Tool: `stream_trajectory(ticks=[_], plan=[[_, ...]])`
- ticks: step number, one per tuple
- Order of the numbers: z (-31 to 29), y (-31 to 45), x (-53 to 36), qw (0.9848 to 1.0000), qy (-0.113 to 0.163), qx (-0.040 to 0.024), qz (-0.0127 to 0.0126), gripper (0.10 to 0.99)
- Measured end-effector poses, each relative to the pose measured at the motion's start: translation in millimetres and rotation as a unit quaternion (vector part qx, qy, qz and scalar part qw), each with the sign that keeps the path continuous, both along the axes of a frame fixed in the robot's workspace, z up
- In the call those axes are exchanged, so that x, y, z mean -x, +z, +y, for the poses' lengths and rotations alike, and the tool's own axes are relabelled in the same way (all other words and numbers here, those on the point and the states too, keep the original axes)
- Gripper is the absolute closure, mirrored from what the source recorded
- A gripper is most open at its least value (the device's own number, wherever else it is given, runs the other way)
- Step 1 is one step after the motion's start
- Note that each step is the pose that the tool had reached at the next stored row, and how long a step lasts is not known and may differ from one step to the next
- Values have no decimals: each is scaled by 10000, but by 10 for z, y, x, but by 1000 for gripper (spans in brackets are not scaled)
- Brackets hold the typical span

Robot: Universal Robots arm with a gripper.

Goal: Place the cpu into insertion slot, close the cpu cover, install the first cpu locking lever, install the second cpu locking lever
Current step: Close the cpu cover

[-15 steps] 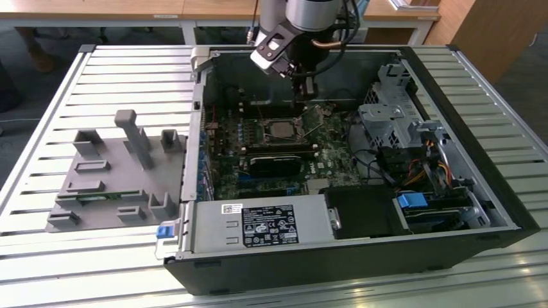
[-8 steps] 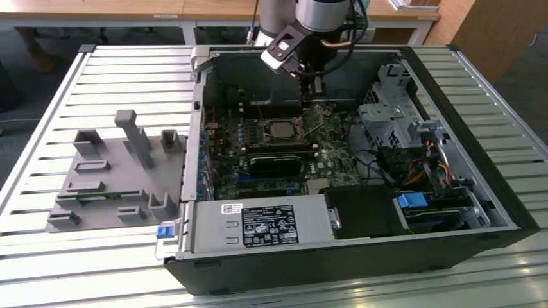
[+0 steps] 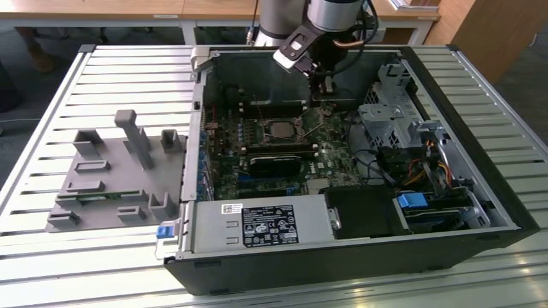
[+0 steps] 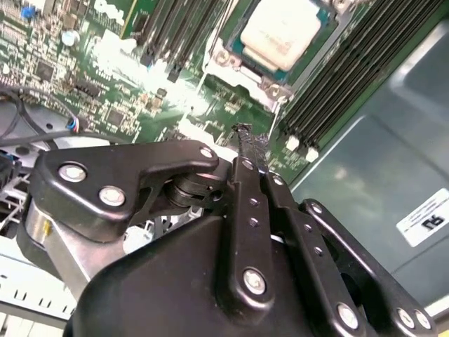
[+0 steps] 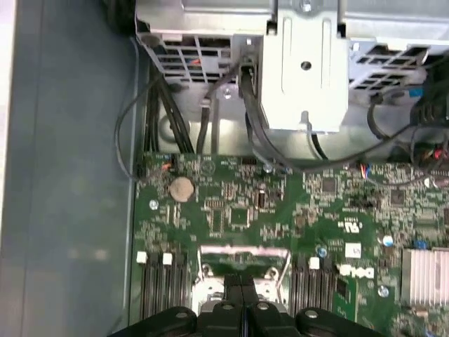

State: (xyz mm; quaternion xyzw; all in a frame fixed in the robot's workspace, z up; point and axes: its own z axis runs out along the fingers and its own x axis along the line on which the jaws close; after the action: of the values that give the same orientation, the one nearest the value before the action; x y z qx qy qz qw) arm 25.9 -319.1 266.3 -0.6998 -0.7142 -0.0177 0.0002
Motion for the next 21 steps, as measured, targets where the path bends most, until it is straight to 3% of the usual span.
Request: stream_trajectory(ticks=[11, 21], plan=[[5, -40, -156, 10000, 74, 0, 0, 980], [7, -57, -238, 10000, 74, 0, 0, 980]])
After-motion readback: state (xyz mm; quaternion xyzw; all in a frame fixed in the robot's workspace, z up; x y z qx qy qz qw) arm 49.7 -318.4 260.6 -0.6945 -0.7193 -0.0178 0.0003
